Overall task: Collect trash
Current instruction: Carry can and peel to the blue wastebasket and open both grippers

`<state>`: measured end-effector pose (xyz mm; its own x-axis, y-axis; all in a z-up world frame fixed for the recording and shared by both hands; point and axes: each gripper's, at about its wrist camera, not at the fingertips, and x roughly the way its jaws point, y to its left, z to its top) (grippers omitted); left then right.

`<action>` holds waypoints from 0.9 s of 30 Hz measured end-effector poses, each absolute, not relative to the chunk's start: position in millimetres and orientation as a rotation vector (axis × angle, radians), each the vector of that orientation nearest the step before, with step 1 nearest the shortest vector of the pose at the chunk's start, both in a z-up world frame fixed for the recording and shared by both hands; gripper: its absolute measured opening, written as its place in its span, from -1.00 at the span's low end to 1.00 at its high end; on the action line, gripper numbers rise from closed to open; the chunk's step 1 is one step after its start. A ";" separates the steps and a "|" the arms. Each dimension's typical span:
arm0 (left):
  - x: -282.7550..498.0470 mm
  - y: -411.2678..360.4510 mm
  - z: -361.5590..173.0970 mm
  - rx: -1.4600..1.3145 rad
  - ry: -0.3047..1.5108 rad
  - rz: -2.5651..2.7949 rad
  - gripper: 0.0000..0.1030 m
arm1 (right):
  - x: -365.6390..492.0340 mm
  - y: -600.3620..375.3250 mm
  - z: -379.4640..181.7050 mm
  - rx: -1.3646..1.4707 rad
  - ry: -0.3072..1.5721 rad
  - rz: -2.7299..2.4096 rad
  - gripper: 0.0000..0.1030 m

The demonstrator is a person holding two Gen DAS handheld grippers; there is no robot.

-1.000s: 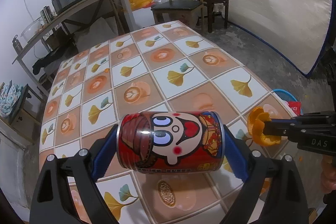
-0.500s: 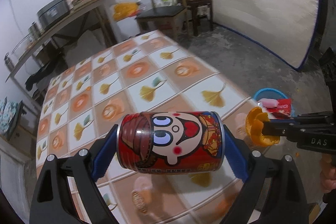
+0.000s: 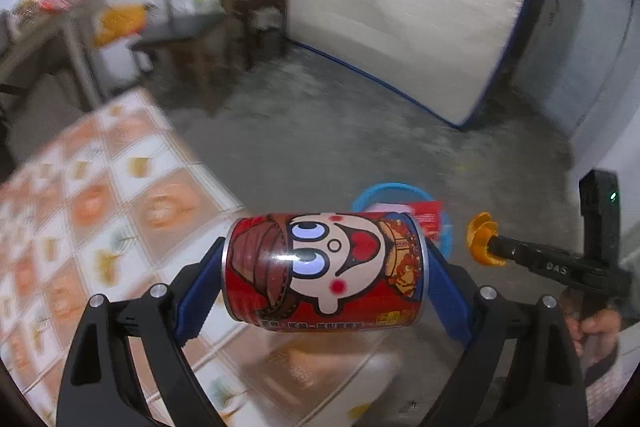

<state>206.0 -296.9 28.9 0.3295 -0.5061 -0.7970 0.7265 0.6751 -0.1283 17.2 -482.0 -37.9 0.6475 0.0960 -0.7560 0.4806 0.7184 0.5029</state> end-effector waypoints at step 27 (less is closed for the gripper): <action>260.0 -532.1 -135.6 0.067 1.470 -0.902 0.80 | -18.9 -577.6 -154.2 1.061 0.990 -0.506 -0.92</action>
<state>260.0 -532.1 -135.6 -0.1533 -0.4782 -0.8648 0.5546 0.6827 -0.4758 -18.9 -577.6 -154.2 0.4947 0.1002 -0.8633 0.7585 0.4351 0.4851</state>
